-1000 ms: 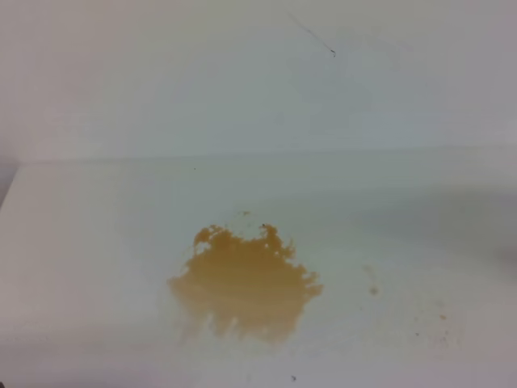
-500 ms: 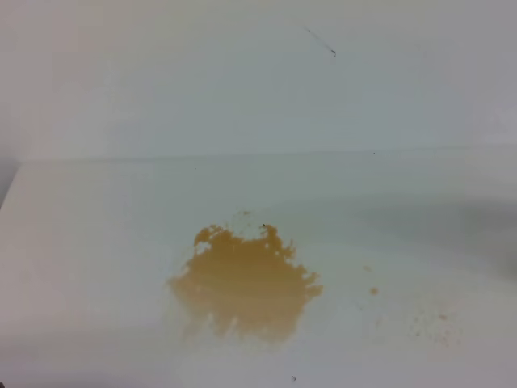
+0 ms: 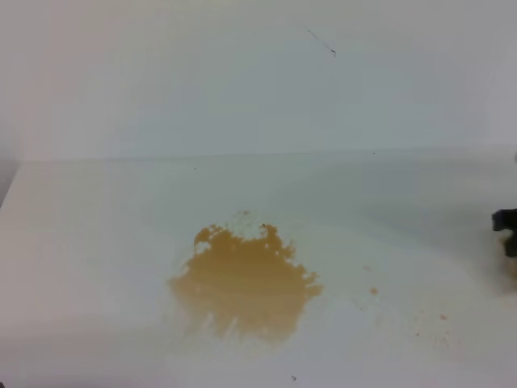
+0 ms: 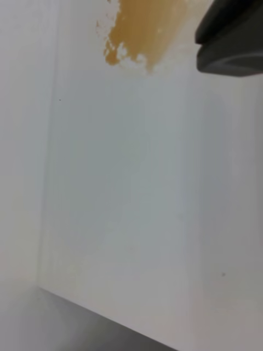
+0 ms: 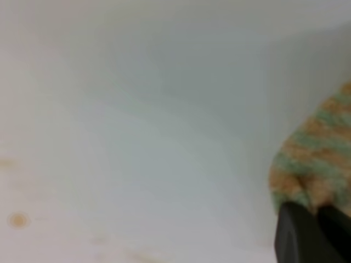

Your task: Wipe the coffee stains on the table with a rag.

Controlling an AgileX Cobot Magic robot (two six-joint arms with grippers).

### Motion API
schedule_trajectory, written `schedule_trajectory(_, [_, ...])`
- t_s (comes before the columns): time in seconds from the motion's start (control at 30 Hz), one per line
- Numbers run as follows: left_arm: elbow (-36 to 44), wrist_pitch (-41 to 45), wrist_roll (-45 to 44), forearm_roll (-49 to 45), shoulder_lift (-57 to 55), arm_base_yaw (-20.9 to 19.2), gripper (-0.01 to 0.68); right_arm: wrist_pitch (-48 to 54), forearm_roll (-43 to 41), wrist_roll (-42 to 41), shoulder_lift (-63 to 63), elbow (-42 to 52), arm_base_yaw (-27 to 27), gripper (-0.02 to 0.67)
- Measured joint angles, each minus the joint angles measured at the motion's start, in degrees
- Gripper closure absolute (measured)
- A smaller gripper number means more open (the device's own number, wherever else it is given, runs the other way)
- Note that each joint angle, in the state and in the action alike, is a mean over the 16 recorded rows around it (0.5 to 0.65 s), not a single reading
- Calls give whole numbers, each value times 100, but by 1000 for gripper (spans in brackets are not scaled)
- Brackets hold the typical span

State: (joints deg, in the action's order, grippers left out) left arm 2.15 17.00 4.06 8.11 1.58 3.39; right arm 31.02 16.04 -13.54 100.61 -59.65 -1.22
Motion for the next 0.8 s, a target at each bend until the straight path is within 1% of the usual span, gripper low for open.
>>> schedule_trajectory(0.17, [0, 0, 0, 0, 0, 0, 672, 174, 735, -373, 172, -559, 766, 649])
schedule_trajectory(0.47, [0, 0, 0, 0, 0, 0, 672, 284, 1471, -625, 1046, -1398, 2066, 648])
schedule_trajectory(0.63, [0, 0, 0, 0, 0, 0, 672, 272, 1794, -796, 1548, -1610, 2613, 648])
schedule_trajectory(0.8, [0, 0, 0, 0, 0, 0, 672, 234, 2237, -1065, 1885, -1698, 3034, 648])
